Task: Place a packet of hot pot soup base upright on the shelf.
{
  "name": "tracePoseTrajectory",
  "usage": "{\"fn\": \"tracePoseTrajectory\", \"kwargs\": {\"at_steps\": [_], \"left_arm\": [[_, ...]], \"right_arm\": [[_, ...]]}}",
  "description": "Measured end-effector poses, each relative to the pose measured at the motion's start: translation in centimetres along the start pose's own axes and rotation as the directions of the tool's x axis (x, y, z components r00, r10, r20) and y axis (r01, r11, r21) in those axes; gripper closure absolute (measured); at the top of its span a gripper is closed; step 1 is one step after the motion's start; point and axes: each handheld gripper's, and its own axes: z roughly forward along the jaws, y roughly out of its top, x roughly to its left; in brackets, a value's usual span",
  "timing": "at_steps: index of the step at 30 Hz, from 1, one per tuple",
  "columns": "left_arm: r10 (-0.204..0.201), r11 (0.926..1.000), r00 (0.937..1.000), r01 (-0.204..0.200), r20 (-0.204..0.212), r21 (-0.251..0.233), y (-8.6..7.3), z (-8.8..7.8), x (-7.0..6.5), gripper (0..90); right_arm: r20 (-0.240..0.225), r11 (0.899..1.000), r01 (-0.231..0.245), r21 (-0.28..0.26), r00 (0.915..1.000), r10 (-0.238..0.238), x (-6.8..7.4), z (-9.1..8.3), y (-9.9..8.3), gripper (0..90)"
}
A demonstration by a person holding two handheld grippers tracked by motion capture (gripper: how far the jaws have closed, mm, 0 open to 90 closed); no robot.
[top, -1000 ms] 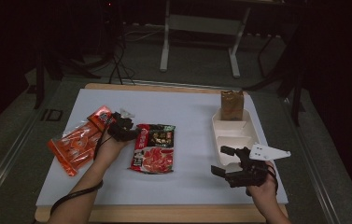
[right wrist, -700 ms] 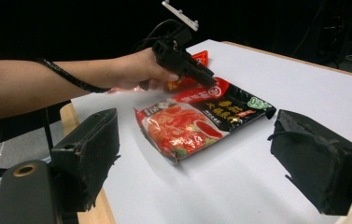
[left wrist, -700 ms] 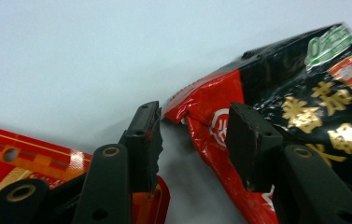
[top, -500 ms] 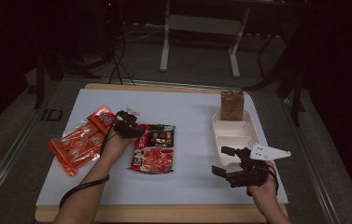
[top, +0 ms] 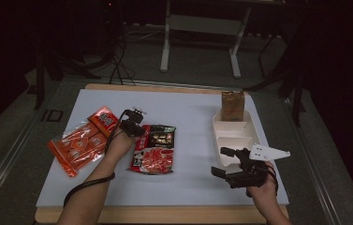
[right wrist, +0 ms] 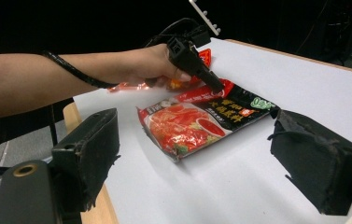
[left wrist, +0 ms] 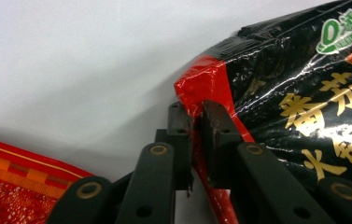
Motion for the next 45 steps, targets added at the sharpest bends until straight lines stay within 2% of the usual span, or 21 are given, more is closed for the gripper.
{"fn": "tracePoseTrajectory", "kwargs": {"at_steps": [6, 13, 14, 15, 19, 22, 24, 26, 29, 32, 33, 34, 36, 37, 41, 43, 44, 45], "left_arm": [[-0.044, 0.9965, 0.9990, 0.044, 0.002, -0.072, -0.5, -0.6, -0.3, 87.2], [0.000, 0.9899, 0.9999, 0.002, 0.012, -0.142, 0.1, -2.8, -1.2, 88.4], [0.003, 0.9886, 0.9999, -0.001, 0.011, -0.150, 0.2, -3.1, -1.3, 88.4], [0.014, 0.9860, 0.9999, -0.013, 0.005, -0.166, 0.2, -3.4, -1.5, 88.5], [0.021, 0.9786, 0.9998, -0.019, 0.006, -0.205, 0.1, -4.6, -2.0, 88.8], [0.043, 0.9710, 0.9990, -0.040, 0.010, -0.236, 0.1, -5.6, -2.5, 88.9], [0.049, 0.9666, 0.9985, -0.042, 0.022, -0.253, 0.1, -6.3, -2.7, 89.0], [0.069, 0.9615, 0.9975, -0.062, 0.017, -0.268, 0.0, -6.9, -3.1, 89.0], [0.081, 0.9546, 0.9964, -0.070, 0.026, -0.290, -0.1, -7.7, -3.5, 89.1], [0.087, 0.9530, 0.9957, -0.074, 0.031, -0.294, -0.1, -7.9, -3.6, 89.1], [0.112, 0.9489, 0.9933, -0.099, 0.027, -0.300, -0.1, -8.6, -4.0, 89.1], [0.127, 0.9440, 0.9916, -0.113, 0.025, -0.310, -0.2, -9.0, -4.2, 89.1], [0.134, 0.9373, 0.9907, -0.119, 0.023, -0.327, -0.4, -9.4, -4.5, 89.1], [0.134, 0.9373, 0.9907, -0.119, 0.023, -0.327, -0.4, -9.4, -4.5, 89.1], [0.157, 0.9128, 0.9874, -0.136, 0.021, -0.385, -1.1, -10.7, -5.6, 89.1], [0.157, 0.9128, 0.9874, -0.136, 0.021, -0.385, -1.1, -10.7, -5.6, 89.1], [0.182, 0.8939, 0.9828, -0.152, 0.032, -0.422, -1.4, -11.6, -6.6, 89.1], [0.200, 0.8887, 0.9787, -0.162, 0.046, -0.429, -1.4, -12.0, -6.9, 89.1]], "right_arm": [[0.001, 1.000, 0.000, -0.009, 1.0000, 0.000, 0.0, -0.2, 0.1, 15.2], [0.030, 1.000, 0.018, -0.023, 0.9994, -0.017, -0.2, -0.6, 0.3, 15.2], [0.046, 0.999, 0.027, -0.022, 0.9986, -0.026, -0.2, -0.7, 0.3, 15.3], [0.050, 0.999, 0.029, -0.021, 0.9984, -0.028, -0.2, -0.7, 0.4, 15.3], [0.068, 0.999, 0.032, -0.034, 0.9972, -0.030, -0.3, -0.9, 0.4, 15.2], [0.093, 0.998, 0.033, -0.046, 0.9953, -0.029, -0.3, -1.1, 0.4, 15.2], [0.090, 0.998, 0.034, -0.057, 0.9956, -0.029, -0.3, -1.3, 0.5, 15.2], [0.123, 0.996, 0.058, -0.065, 0.9911, -0.050, -0.1, -1.4, 0.6, 15.1], [0.138, 0.996, 0.063, -0.059, 0.9889, -0.055, -0.1, -1.6, 0.8, 15.0], [0.140, 0.997, 0.061, -0.055, 0.9888, -0.053, -0.1, -1.6, 0.8, 14.9], [0.161, 0.997, 0.065, -0.041, 0.9853, -0.058, -0.1, -1.4, 0.8, 14.6], [0.163, 0.997, 0.066, -0.036, 0.9848, -0.059, -0.1, -1.4, 0.8, 14.4], [0.176, 0.997, 0.071, -0.033, 0.9822, -0.064, 0.0, -1.3, 0.9, 13.8], [0.175, 0.997, 0.071, -0.029, 0.9825, -0.065, 0.0, -1.3, 0.9, 13.3], [0.162, 0.998, 0.061, -0.021, 0.9851, -0.057, 0.3, -1.1, 1.1, 10.3], [0.163, 0.998, 0.062, -0.018, 0.9849, -0.058, 0.3, -1.0, 1.1, 10.3], [0.164, 0.999, 0.053, -0.008, 0.9851, -0.051, 0.4, -0.9, 1.1, 10.4], [0.165, 0.999, 0.050, -0.008, 0.9851, -0.048, 0.4, -0.9, 1.1, 10.4]]}}
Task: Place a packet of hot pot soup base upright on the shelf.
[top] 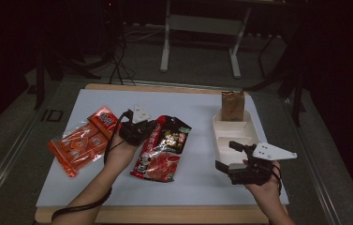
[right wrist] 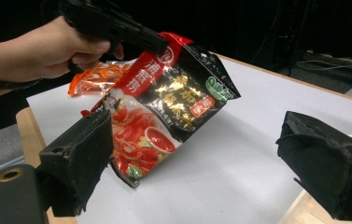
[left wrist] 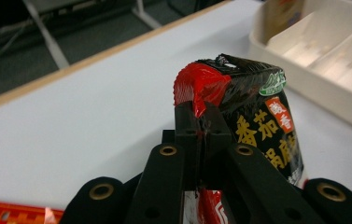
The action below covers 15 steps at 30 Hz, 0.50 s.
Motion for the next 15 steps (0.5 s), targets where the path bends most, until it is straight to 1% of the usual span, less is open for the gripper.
{"fn": "tracePoseTrajectory", "kwargs": {"at_steps": [3, 4, 5, 6, 7, 8, 9, 11, 12, 13, 14, 15], "left_arm": [[0.029, 0.9992, 0.9992, -0.028, 0.028, -0.030, 0.4, -0.9, -1.0, 89.1], [0.039, 0.9983, 0.9989, -0.038, 0.027, -0.045, 0.6, -1.2, -1.3, 89.1], [0.039, 0.9983, 0.9989, -0.038, 0.027, -0.045, 0.6, -1.2, -1.3, 89.1], [0.043, 0.9977, 0.9986, -0.042, 0.031, -0.054, 0.7, -1.4, -1.6, 89.1], [0.049, 0.9956, 0.9979, -0.046, 0.041, -0.082, 0.9, -2.0, -2.1, 89.1], [0.061, 0.9941, 0.9973, -0.057, 0.040, -0.092, 1.1, -2.3, -2.4, 89.1], [0.064, 0.9921, 0.9971, -0.059, 0.041, -0.111, 1.2, -2.6, -2.6, 89.1], [0.098, 0.9860, 0.9938, -0.089, 0.053, -0.141, 1.4, -3.2, -3.0, 89.1], [0.098, 0.9860, 0.9938, -0.089, 0.053, -0.141, 1.4, -3.2, -3.0, 89.1], [0.089, 0.9831, 0.9921, -0.073, 0.089, -0.168, 1.6, -3.5, -3.0, 89.1], [0.085, 0.9806, 0.9912, -0.065, 0.101, -0.185, 1.6, -3.6, -3.0, 89.1], [0.073, 0.9787, 0.9914, -0.050, 0.109, -0.199, 1.6, -3.8, -2.9, 89.0]], "right_arm": [[0.011, 1.000, 0.004, 0.005, 0.9999, -0.004, 0.1, -0.1, 0.2, 13.1], [0.013, 1.000, 0.003, 0.005, 0.9999, -0.003, 0.1, -0.1, 0.3, 13.2], [0.011, 1.000, 0.000, 0.009, 0.9999, 0.000, 0.1, -0.1, 0.3, 13.3], [0.010, 1.000, -0.001, 0.008, 0.9999, 0.001, 0.1, -0.1, 0.4, 13.5], [0.016, 1.000, 0.003, 0.009, 0.9999, -0.003, 0.1, 0.0, 0.5, 13.6], [0.019, 1.000, 0.006, 0.011, 0.9998, -0.006, 0.1, 0.0, 0.5, 13.6], [0.020, 1.000, 0.009, 0.014, 0.9997, -0.009, 0.1, 0.0, 0.6, 13.6], [0.019, 1.000, 0.010, 0.011, 0.9998, -0.010, 0.2, 0.1, 0.7, 13.8], [0.016, 1.000, 0.011, 0.009, 0.9998, -0.011, 0.2, 0.1, 0.8, 13.8], [0.016, 1.000, 0.015, 0.009, 0.9998, -0.015, 0.3, 0.1, 0.9, 14.1], [0.016, 1.000, 0.019, 0.007, 0.9997, -0.019, 0.4, 0.2, 1.0, 14.1], [0.017, 1.000, 0.019, 0.003, 0.9997, -0.019, 0.4, 0.2, 1.1, 14.1]]}}
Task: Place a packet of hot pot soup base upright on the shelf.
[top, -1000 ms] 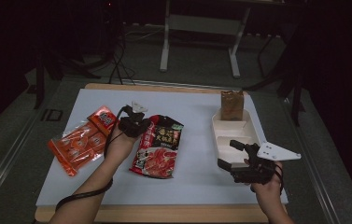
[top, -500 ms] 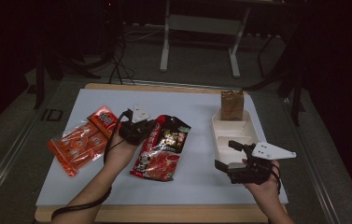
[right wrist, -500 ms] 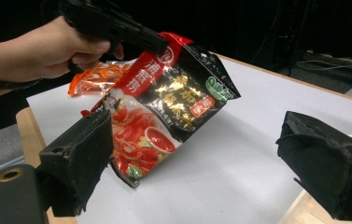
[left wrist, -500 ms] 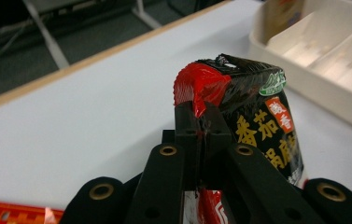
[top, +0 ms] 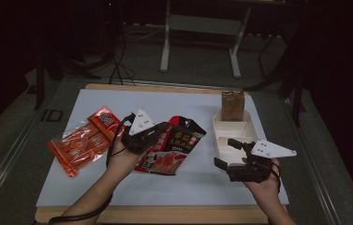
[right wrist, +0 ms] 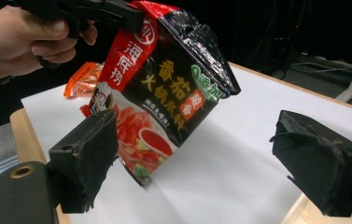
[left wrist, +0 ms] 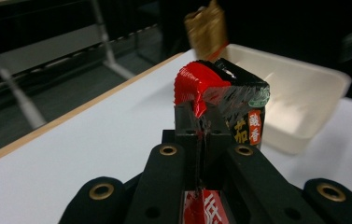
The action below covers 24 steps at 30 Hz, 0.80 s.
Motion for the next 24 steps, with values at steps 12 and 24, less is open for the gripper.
{"fn": "tracePoseTrajectory", "kwargs": {"at_steps": [12, 24], "left_arm": [[-0.047, 0.9872, 0.9878, 0.069, 0.149, -0.144, 0.4, -0.8, -0.2, 88.9], [-0.052, 0.9675, 0.9780, 0.099, 0.202, -0.233, 0.7, -1.1, -1.9, 88.9]], "right_arm": [[-0.008, 0.999, -0.039, -0.017, 0.9992, 0.039, -0.6, 0.9, 1.1, 16.2], [-0.094, 0.997, -0.059, -0.052, 0.9941, 0.054, -0.4, 2.7, 2.8, 36.7]]}}
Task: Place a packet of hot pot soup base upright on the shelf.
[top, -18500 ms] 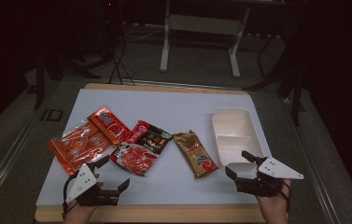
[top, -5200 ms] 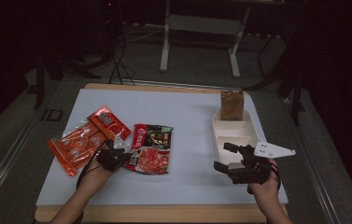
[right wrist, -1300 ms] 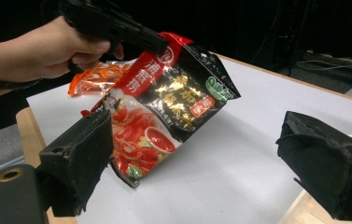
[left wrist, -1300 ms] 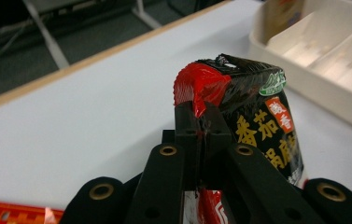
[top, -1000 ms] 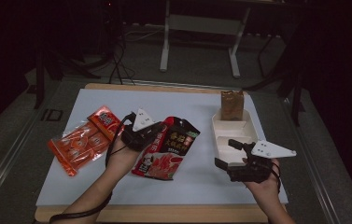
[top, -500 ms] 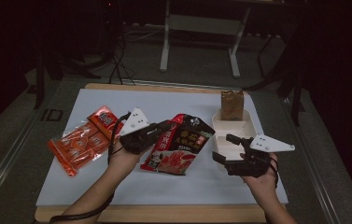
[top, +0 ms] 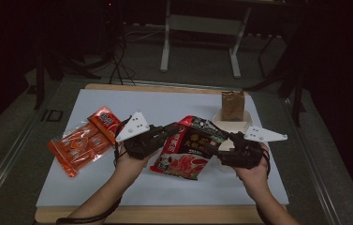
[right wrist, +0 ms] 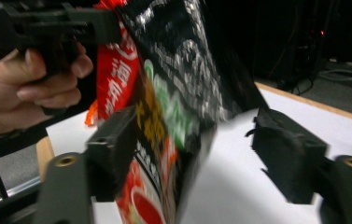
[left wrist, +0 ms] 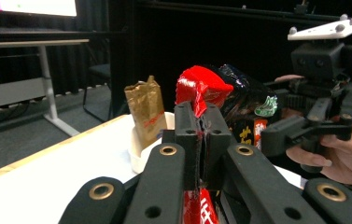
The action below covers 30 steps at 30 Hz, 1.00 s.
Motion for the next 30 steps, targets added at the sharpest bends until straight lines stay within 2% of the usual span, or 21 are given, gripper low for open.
{"fn": "tracePoseTrajectory", "kwargs": {"at_steps": [1, 3, 4, 7, 9, 11, 14, 18, 20, 23, 25, 27, 30], "left_arm": [[-0.004, 1.0000, 1.0000, 0.004, 0.001, -0.004, 0.0, 0.0, -0.1, 88.9], [-0.008, 1.0000, 0.9999, 0.008, 0.006, -0.001, -0.1, 0.2, -0.1, 88.8], [-0.004, 1.0000, 1.0000, 0.004, 0.003, -0.008, -0.1, 0.2, -0.1, 88.9], [-0.006, 1.0000, 1.0000, 0.006, 0.003, 0.000, -0.1, 0.2, 0.0, 88.7], [-0.013, 0.9998, 0.9999, 0.013, 0.004, 0.013, -0.2, 0.2, 0.2, 88.5], [-0.026, 0.9996, 0.9996, 0.026, 0.014, 0.015, -0.2, 0.2, 0.4, 88.3], [-0.013, 0.9999, 0.9999, 0.013, 0.010, 0.007, -0.2, 0.1, 0.4, 87.7], [-0.012, 0.9996, 0.9997, 0.011, 0.021, 0.027, 0.1, 0.1, 0.6, 85.0], [-0.018, 0.9993, 0.9994, 0.017, 0.028, 0.034, 0.1, 0.1, 0.8, 81.3], [-0.006, 0.9997, 1.0000, 0.006, 0.007, 0.025, 0.2, 0.0, 1.0, 72.3], [-0.020, 0.9998, 0.9998, 0.019, 0.008, 0.008, 0.3, -0.2, 1.1, 70.6], [-0.012, 0.9999, 0.9998, 0.012, -0.012, 0.006, 0.4, -0.4, 1.2, 61.5], [-0.036, 0.9993, 0.9991, 0.036, -0.021, 0.004, 0.5, -0.8, 1.6, 53.4]], "right_arm": [[0.004, 1.000, 0.005, -0.007, 1.0000, -0.005, 0.1, -0.1, 0.1, 45.7], [0.005, 1.000, 0.011, -0.015, 0.9999, -0.011, 0.4, -0.3, 0.4, 56.7], [-0.010, 1.000, 0.012, -0.005, 0.9999, -0.012, 0.4, -0.3, 0.5, 67.4], [-0.016, 0.999, 0.033, 0.021, 0.9994, -0.032, 0.5, -0.4, 0.8, 73.2], [-0.010, 0.998, 0.054, 0.033, 0.9985, -0.054, 0.7, -0.5, 1.0, 75.2], [-0.017, 0.998, 0.046, 0.034, 0.9988, -0.045, 0.7, -0.5, 1.2, 76.3], [-0.015, 0.998, 0.057, 0.033, 0.9983, -0.057, 0.7, -0.6, 1.7, 77.1], [-0.010, 0.996, 0.081, 0.027, 0.9967, -0.081, 0.8, -0.9, 2.5, 77.2], [-0.002, 0.995, 0.100, 0.021, 0.9950, -0.100, 0.9, -1.1, 2.9, 77.1], [0.014, 0.992, 0.127, 0.021, 0.9917, -0.128, 1.0, -1.3, 3.5, 77.1], [0.019, 0.990, 0.137, 0.023, 0.9903, -0.137, 0.9, -1.3, 3.8, 77.2], [0.024, 0.990, 0.138, 0.021, 0.9901, -0.139, 0.8, -1.5, 4.1, 77.2], [0.023, 0.990, 0.139, 0.016, 0.9899, -0.140, 0.4, -1.7, 4.4, 77.2]]}}
